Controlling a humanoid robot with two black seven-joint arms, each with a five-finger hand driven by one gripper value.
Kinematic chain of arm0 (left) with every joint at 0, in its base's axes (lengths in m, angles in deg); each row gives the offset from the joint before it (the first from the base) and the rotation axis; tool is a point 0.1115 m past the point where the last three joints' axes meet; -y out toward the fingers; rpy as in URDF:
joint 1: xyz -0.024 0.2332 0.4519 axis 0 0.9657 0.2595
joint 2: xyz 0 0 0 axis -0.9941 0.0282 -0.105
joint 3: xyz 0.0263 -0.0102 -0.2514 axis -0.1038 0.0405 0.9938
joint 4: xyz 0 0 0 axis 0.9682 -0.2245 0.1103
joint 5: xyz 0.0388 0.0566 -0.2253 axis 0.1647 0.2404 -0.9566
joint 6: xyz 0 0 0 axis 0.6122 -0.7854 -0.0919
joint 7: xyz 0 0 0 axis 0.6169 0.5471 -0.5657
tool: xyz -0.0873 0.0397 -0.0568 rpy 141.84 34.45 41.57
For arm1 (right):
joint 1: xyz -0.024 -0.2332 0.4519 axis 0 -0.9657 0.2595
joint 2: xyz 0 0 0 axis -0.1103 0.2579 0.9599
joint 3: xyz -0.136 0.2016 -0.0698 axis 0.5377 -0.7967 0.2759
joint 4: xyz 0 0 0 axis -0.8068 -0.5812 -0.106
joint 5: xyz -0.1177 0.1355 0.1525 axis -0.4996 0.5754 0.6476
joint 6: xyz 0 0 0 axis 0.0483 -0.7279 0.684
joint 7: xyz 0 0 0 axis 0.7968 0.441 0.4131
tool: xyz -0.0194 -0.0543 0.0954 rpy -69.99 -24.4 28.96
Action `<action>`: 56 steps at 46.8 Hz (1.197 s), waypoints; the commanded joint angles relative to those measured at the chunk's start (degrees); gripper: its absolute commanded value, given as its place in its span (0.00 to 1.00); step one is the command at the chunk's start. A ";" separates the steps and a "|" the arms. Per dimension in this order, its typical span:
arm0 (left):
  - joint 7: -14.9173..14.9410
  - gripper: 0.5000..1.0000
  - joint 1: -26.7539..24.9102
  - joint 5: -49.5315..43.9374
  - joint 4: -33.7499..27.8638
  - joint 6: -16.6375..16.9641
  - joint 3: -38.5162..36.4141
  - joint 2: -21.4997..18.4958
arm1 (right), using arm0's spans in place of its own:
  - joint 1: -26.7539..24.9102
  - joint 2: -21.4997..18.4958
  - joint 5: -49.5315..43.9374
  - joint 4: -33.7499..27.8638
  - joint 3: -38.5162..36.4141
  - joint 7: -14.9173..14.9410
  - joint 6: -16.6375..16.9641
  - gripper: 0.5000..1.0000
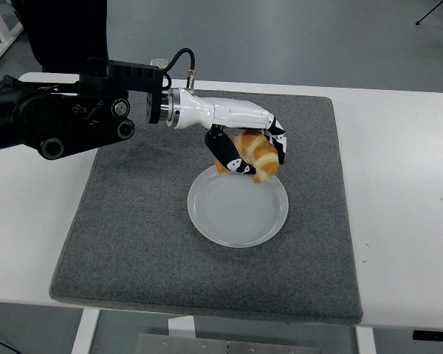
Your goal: Place the bread on the plate
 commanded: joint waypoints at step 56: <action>0.29 0.00 8.83 6.25 8.00 2.85 -0.84 5.34 | 0.01 0.00 0.00 0.01 0.00 0.06 0.00 0.90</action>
